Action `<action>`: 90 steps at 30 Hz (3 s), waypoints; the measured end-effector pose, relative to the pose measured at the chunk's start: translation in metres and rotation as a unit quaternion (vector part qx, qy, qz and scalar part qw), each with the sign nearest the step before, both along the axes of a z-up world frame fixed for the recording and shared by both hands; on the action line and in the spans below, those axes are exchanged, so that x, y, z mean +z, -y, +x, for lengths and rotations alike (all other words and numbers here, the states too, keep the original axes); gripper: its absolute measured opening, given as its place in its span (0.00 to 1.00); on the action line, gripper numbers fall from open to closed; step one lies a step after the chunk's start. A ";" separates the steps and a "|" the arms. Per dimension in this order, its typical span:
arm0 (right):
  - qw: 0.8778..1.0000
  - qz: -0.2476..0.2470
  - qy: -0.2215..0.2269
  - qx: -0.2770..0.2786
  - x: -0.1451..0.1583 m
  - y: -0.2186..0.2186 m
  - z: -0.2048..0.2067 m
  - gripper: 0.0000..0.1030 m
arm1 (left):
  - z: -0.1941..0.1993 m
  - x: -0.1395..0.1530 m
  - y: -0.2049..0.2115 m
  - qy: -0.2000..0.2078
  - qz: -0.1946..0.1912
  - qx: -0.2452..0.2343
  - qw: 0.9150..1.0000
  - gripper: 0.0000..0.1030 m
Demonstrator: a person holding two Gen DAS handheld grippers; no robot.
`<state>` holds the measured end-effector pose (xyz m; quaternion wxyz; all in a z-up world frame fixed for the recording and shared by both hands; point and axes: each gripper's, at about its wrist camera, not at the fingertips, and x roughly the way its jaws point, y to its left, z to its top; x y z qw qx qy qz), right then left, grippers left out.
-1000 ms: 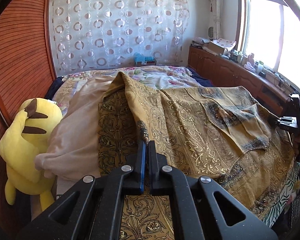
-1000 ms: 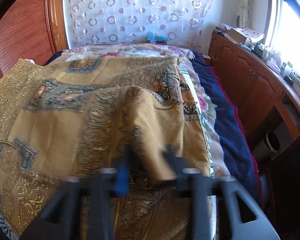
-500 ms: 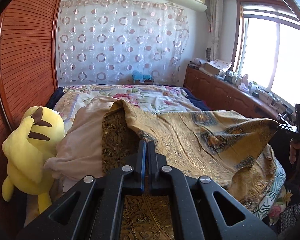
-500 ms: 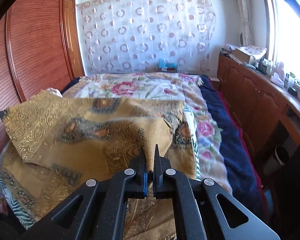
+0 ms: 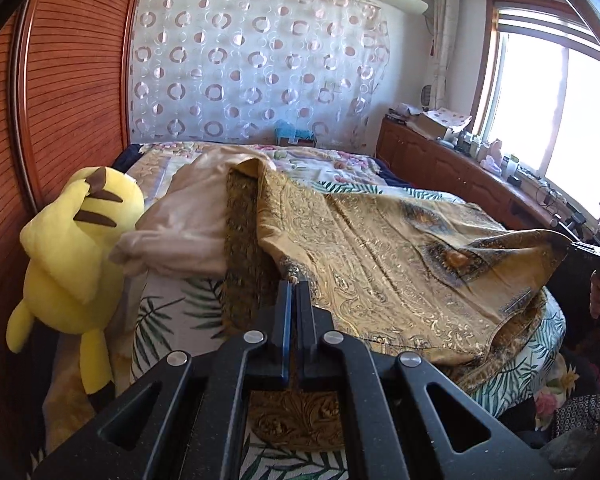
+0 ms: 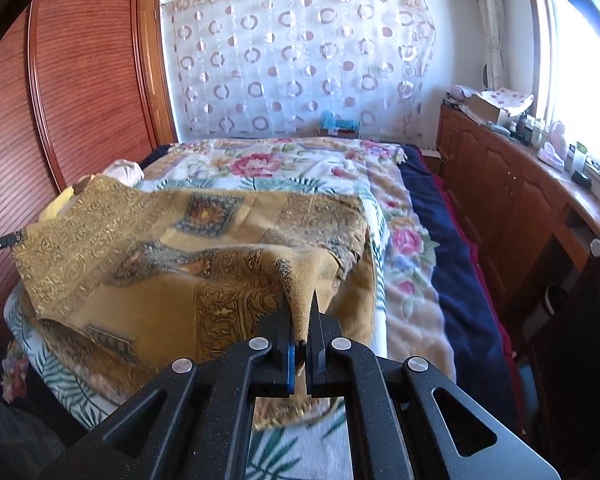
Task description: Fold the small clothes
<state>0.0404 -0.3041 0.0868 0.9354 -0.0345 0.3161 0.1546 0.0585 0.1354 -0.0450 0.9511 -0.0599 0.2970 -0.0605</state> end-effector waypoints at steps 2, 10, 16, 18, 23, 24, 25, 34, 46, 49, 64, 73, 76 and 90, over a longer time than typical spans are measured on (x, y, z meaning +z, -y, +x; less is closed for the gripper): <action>1.000 -0.005 -0.009 -0.004 -0.006 0.001 0.004 0.03 | -0.001 -0.007 0.000 -0.004 0.002 0.006 1.000 0.03; 0.999 -0.013 -0.037 -0.023 -0.013 -0.005 0.023 0.03 | -0.002 -0.027 -0.002 -0.030 0.007 0.021 0.999 0.03; 0.998 -0.040 -0.011 -0.050 0.005 -0.012 0.011 0.41 | -0.002 -0.032 -0.003 -0.036 0.009 0.023 0.999 0.03; 0.998 -0.038 0.002 -0.052 0.011 -0.014 0.007 0.48 | -0.002 -0.034 -0.002 -0.040 0.012 0.023 0.999 0.03; 0.999 -0.033 0.017 -0.030 0.017 -0.037 -0.001 0.56 | -0.003 -0.040 0.001 -0.051 0.022 0.028 0.998 0.03; 0.999 -0.038 0.017 -0.024 0.016 -0.043 -0.002 0.60 | -0.003 -0.041 0.000 -0.053 0.022 0.029 0.998 0.03; 0.999 -0.038 0.017 -0.015 0.013 -0.051 -0.003 0.65 | -0.003 -0.042 0.000 -0.055 0.021 0.029 0.998 0.03; 0.997 -0.038 -0.017 0.065 -0.032 -0.123 0.007 0.70 | -0.003 -0.043 -0.005 -0.052 0.006 0.020 0.998 0.46; 0.996 -0.042 -0.056 0.060 -0.075 -0.148 0.048 0.70 | 0.014 -0.054 -0.017 -0.073 -0.022 0.043 0.996 0.76; 0.996 -0.053 -0.055 0.054 -0.079 -0.152 0.043 0.74 | 0.017 -0.060 -0.020 -0.082 -0.035 0.041 0.995 0.76; 0.996 -0.060 -0.044 0.045 -0.083 -0.152 0.034 0.82 | 0.022 -0.073 -0.016 -0.099 -0.067 0.023 0.993 0.23; 0.996 -0.059 -0.044 0.045 -0.082 -0.151 0.033 0.83 | 0.013 -0.044 0.001 -0.055 -0.068 0.003 0.996 0.06; 0.996 -0.059 -0.044 0.045 -0.082 -0.151 0.032 0.83 | 0.012 -0.029 0.008 -0.037 -0.067 -0.006 0.997 0.06; 0.998 -0.029 -0.036 0.036 -0.066 -0.127 0.026 0.83 | 0.040 0.027 0.065 0.018 -0.057 -0.076 0.995 0.06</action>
